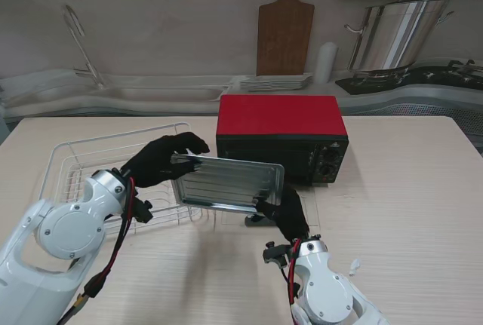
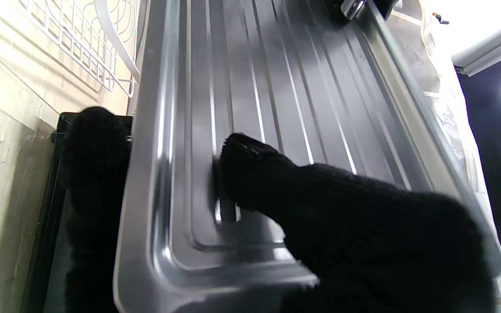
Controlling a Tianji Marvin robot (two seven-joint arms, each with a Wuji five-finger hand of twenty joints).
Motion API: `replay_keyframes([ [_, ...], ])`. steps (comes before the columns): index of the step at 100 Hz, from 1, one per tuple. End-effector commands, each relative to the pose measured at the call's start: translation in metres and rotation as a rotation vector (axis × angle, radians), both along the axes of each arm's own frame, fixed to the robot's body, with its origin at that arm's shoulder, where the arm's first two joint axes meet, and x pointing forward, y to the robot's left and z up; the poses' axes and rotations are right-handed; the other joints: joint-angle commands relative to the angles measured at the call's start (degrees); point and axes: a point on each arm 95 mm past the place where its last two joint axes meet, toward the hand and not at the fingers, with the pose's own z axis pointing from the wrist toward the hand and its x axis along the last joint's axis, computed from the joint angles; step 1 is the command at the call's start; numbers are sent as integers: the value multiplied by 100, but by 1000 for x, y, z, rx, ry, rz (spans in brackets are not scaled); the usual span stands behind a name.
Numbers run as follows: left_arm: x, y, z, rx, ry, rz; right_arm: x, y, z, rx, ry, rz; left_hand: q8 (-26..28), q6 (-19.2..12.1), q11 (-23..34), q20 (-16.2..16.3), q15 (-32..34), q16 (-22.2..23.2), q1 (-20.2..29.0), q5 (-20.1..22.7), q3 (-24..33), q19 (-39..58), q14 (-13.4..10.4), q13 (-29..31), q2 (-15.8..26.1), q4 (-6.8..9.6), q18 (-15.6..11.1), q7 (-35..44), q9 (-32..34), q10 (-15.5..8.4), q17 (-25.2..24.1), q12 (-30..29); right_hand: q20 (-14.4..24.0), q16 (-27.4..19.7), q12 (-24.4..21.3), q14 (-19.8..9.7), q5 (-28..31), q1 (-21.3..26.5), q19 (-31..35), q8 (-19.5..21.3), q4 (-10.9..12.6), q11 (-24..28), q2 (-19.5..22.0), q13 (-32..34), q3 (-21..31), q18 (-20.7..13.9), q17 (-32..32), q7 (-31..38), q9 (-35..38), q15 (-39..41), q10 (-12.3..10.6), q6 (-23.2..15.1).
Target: Slide the trays into the oven
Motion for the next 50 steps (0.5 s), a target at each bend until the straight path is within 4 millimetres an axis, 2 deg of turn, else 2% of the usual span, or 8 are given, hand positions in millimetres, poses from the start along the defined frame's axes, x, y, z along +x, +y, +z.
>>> replay_keyframes([
  [1,-2,-1,1,3,10,-21,-4,6,2,26,17,16,-281,118,-117,-116,-265,-157,-264,-342,144,-302,-161,-231,343,310,-165,-312,-361,-32,-187,-300,-60,34,-77,189,774,399,249,300,-93,99,137,314,447,-119,245,755,200,100,93,-322],
  [12,-3,1,1,6,12,-31,-3,5,3,40,40,9,-706,174,-448,-178,-634,-331,-942,-684,-318,-770,-225,-523,281,271,-193,-837,-795,-67,-365,-583,-112,16,-87,215,778,397,295,237,-95,89,123,363,451,-94,301,758,214,112,133,-293],
  [31,-5,5,1,13,-1,-36,-1,1,5,47,69,-7,-1065,203,-839,-255,-1198,-583,-1353,-978,-836,-1633,-324,-914,129,147,-243,-1358,-1236,-131,-558,-893,-136,-7,-93,260,749,395,350,154,-94,76,122,384,452,-70,318,756,210,116,179,-252],
  [50,-8,10,2,18,-39,-16,1,-4,8,55,101,-29,-1197,175,-1135,-252,-1620,-732,-1787,-1028,-1126,-2292,-345,-1056,227,77,-284,-1597,-1389,-148,-620,-1101,-126,-31,-102,295,713,392,431,54,-92,59,113,429,455,-23,336,755,215,137,241,-201],
])
